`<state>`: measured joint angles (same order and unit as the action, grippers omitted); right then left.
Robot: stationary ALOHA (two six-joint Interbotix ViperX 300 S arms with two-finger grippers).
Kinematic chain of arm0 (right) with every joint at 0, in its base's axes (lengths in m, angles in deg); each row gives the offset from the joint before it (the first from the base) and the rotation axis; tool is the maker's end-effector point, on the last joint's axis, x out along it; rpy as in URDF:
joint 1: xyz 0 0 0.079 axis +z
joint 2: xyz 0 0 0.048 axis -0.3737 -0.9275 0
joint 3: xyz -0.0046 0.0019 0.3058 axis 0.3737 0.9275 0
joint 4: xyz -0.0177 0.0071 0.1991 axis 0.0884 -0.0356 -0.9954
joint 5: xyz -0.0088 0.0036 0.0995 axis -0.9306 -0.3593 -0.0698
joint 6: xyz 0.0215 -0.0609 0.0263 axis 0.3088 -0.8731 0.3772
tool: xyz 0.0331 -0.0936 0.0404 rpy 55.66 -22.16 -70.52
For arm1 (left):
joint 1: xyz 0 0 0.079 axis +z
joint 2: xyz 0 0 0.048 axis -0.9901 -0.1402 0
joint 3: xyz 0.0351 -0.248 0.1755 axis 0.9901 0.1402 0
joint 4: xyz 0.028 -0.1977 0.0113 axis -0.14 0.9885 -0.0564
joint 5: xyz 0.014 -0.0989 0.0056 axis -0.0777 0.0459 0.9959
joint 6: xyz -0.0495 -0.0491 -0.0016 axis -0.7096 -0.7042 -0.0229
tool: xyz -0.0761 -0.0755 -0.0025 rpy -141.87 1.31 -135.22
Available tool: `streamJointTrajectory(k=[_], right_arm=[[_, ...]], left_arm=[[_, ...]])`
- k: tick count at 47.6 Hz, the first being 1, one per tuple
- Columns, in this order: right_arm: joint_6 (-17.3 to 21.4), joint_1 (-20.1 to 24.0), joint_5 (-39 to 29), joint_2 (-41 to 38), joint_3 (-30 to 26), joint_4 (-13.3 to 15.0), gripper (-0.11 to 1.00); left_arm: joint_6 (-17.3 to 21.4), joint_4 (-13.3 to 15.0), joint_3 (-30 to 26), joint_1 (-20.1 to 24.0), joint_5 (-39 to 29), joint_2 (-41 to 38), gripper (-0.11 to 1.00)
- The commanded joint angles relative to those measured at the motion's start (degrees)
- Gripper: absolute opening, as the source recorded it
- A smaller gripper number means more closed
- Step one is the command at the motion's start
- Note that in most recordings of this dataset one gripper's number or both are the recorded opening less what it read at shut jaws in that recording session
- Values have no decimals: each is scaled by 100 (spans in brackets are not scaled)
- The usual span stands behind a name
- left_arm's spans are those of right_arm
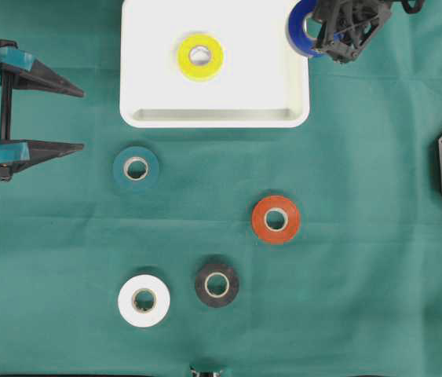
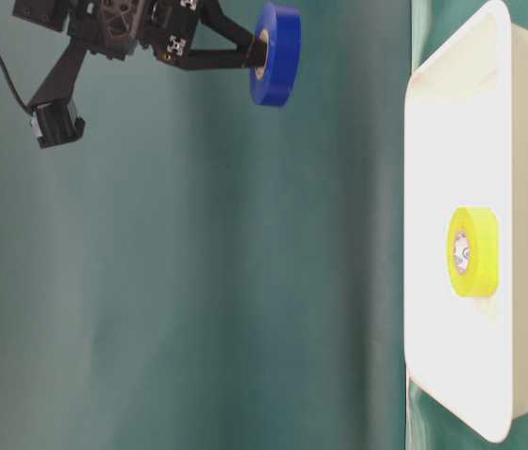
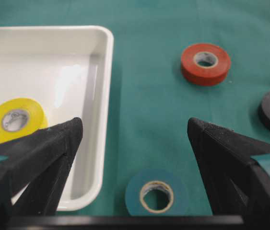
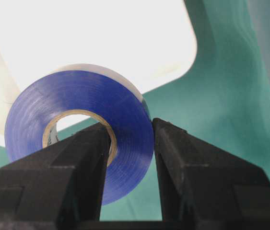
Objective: Pick up the tape from a random location and place it into the white case.
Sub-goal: 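Lift the blue roll with the right gripper and carry it toward the tray, then lower the blue roll into the tray beside the yellow roll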
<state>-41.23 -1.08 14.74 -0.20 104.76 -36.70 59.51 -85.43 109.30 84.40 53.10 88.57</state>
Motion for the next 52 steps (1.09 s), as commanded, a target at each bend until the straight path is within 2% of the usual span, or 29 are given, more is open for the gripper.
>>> streamJointTrajectory(k=[1, 13, 22, 52], right_arm=[[0, -9, 114, -79, -246, -9, 29], [-44, 53, 229, -826, -967, -9, 29], [-281, 62, 229, -1266, -1433, -18, 29], [-334, 62, 211, -1354, -1441, -18, 29]], left_arm=[[-9, 9, -105, 18, 26, -9, 98], [0, 9, -105, 18, 26, -9, 98], [-9, 9, -105, 18, 26, -9, 98], [-9, 9, -132, 18, -26, -9, 98]])
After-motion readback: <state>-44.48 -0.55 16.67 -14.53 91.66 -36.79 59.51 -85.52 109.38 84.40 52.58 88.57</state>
